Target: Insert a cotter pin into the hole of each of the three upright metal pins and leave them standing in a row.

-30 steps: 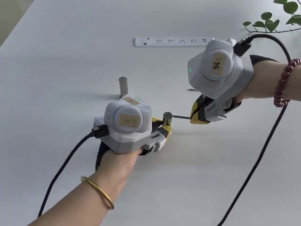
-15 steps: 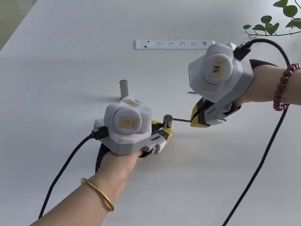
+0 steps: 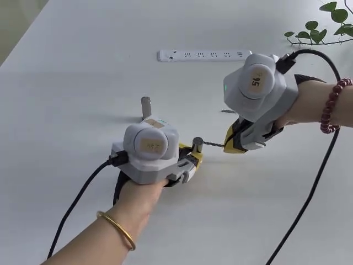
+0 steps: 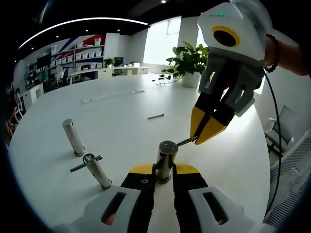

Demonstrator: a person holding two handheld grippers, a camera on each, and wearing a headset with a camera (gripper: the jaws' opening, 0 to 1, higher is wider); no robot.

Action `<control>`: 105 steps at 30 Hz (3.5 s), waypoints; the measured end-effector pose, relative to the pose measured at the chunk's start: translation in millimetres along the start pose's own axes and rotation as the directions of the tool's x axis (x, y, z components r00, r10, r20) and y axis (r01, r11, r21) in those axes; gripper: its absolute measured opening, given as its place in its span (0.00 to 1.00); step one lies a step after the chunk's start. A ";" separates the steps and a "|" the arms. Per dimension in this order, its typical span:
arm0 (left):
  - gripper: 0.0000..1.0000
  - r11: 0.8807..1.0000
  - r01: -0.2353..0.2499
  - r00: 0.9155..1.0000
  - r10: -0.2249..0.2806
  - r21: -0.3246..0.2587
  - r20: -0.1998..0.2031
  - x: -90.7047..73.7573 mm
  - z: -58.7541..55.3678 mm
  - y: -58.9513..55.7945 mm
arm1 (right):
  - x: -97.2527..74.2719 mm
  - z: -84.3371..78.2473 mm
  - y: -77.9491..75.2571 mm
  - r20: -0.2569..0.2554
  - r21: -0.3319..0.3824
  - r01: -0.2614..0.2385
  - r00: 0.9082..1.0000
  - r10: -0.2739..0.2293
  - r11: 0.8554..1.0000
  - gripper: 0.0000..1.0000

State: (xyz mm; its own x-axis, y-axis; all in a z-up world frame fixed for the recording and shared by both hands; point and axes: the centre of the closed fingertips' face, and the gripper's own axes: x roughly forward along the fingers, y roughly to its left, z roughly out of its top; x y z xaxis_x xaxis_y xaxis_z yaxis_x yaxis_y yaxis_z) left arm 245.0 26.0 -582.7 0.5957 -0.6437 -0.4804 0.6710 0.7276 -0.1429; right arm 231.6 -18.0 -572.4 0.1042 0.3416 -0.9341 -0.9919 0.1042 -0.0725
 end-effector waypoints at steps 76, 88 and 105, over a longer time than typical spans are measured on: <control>0.12 0.996 0.090 0.995 -0.091 -0.015 -0.034 -3.4 -10.2 -4.5 | -0.2 21.4 7.0 0.141 -0.238 -0.042 0.987 0.078 0.970 0.00; 0.12 0.997 0.072 0.997 -0.072 0.001 -0.027 -4.1 -10.1 -4.7 | -0.9 27.3 8.6 0.140 -0.189 -0.022 0.989 0.049 0.982 0.00; 0.12 0.997 0.073 0.997 -0.073 0.005 -0.021 -3.3 -10.1 -5.0 | -1.0 37.1 13.1 0.148 -0.140 -0.004 0.989 0.025 0.990 0.00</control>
State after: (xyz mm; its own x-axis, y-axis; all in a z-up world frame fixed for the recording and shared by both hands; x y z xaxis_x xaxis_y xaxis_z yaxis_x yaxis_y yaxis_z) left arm 235.2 26.9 -589.1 0.5356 -0.6899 -0.4871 0.7150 0.6773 -0.1730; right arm 221.2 17.7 -559.5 0.0888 0.4790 -0.8733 -0.9927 -0.0288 -0.1168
